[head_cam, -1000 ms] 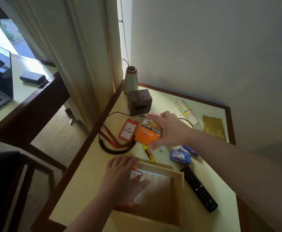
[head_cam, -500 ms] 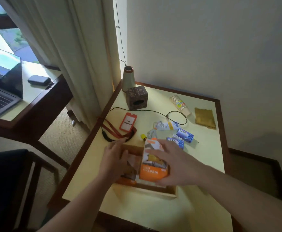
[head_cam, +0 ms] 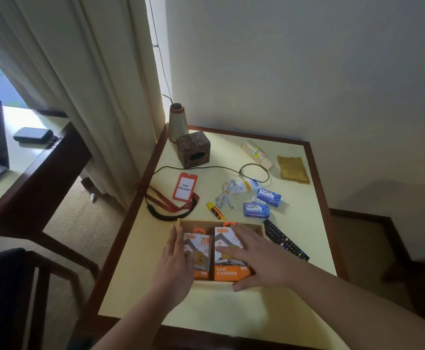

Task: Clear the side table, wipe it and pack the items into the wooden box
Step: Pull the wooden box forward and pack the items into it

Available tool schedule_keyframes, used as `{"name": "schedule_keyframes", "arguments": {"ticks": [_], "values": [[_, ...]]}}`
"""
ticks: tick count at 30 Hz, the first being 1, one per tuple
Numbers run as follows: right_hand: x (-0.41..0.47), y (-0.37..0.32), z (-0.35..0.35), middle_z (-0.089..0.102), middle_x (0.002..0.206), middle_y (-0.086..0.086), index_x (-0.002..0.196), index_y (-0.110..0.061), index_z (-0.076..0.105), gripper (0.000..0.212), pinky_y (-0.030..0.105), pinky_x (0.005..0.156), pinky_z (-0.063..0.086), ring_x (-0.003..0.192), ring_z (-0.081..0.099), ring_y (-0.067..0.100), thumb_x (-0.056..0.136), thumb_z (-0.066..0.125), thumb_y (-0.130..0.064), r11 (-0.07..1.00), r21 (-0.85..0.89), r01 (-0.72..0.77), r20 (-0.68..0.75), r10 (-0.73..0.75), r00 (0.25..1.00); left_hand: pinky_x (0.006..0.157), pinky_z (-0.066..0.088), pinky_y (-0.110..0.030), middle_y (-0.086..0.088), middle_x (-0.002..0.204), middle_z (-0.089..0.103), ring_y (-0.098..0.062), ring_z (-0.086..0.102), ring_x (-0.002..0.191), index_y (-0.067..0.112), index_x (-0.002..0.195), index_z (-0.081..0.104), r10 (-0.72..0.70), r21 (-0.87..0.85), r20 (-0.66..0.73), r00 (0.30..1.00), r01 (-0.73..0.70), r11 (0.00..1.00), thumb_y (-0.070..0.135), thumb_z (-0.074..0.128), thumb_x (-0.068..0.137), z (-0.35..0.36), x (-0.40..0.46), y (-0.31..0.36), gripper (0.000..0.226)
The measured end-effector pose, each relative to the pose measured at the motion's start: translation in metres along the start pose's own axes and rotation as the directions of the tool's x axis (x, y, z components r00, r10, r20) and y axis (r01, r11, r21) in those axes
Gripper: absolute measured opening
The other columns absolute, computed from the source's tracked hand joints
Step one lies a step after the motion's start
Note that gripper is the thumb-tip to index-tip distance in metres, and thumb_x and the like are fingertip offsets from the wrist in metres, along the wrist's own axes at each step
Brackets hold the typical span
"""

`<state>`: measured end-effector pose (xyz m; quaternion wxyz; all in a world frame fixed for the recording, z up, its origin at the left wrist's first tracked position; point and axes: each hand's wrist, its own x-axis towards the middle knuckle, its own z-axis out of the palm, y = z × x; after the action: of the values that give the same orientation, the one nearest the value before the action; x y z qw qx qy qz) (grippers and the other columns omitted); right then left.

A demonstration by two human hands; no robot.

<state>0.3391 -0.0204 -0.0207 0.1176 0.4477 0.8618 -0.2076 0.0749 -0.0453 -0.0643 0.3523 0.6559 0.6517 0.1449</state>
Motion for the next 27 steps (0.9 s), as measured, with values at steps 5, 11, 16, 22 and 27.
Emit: {"name": "schedule_keyframes", "arguments": {"ticks": [5, 11, 16, 22, 27], "values": [[-0.002, -0.015, 0.009, -0.014, 0.173, -0.001, 0.162, -0.050, 0.008, 0.074, 0.043, 0.125, 0.001, 0.157, -0.020, 0.026, 0.099, 0.037, -0.075, 0.998, -0.056, 0.022, 0.087, -0.017, 0.996, 0.125, 0.021, -0.037, 0.016, 0.170, -0.026, -0.013, -0.011, 0.160, 0.041, 0.160, -0.024, 0.033, -0.009, -0.012, 0.999, -0.033, 0.999, 0.051, 0.027, 0.109, 0.008, 0.006, -0.021, 0.073], [0.002, -0.035, 0.028, -0.012, 0.173, -0.006, 0.161, -0.052, 0.014, 0.069, 0.052, 0.126, 0.017, 0.159, 0.002, 0.037, 0.097, 0.009, -0.080, 0.995, 0.000, -0.100, 0.178, 0.099, 0.979, 0.128, 0.015, -0.039, 0.013, 0.170, -0.028, -0.014, -0.014, 0.160, 0.037, 0.161, -0.023, 0.037, 0.036, -0.026, 0.999, -0.036, 0.999, 0.051, 0.029, 0.109, 0.013, 0.007, -0.021, 0.074], [0.013, -0.048, 0.025, -0.001, 0.173, 0.013, 0.160, -0.044, 0.024, 0.082, 0.057, 0.125, 0.017, 0.158, 0.002, 0.043, 0.091, 0.008, -0.085, 0.955, 0.058, -0.290, 0.179, 0.276, 0.944, 0.127, 0.013, -0.036, 0.011, 0.171, -0.024, -0.015, -0.010, 0.160, 0.034, 0.163, -0.021, 0.036, 0.051, -0.036, 0.999, -0.034, 0.998, 0.049, 0.031, 0.110, 0.015, 0.011, -0.024, 0.075], [0.023, -0.053, 0.023, -0.009, 0.173, 0.012, 0.159, -0.042, 0.029, 0.083, 0.046, 0.118, 0.035, 0.150, 0.036, 0.032, 0.090, 0.017, -0.087, 0.916, 0.204, -0.347, 0.243, 0.296, 0.924, 0.128, 0.022, -0.038, 0.011, 0.172, -0.024, -0.017, -0.003, 0.161, 0.032, 0.163, -0.022, 0.002, 0.060, -0.051, 0.999, 0.001, 0.998, 0.046, 0.037, 0.109, 0.017, 0.009, -0.018, 0.081], [0.023, -0.036, 0.021, 0.021, 0.167, 0.012, 0.150, -0.041, 0.043, 0.076, 0.048, 0.112, 0.042, 0.139, 0.046, 0.034, 0.091, 0.019, -0.085, 0.962, 0.125, -0.242, 0.214, 0.212, 0.954, 0.127, 0.026, -0.039, 0.010, 0.173, -0.016, -0.018, 0.005, 0.161, 0.031, 0.164, -0.016, -0.018, 0.070, -0.074, 0.997, 0.023, 0.997, 0.046, 0.043, 0.108, 0.016, 0.007, -0.012, 0.083]]}}
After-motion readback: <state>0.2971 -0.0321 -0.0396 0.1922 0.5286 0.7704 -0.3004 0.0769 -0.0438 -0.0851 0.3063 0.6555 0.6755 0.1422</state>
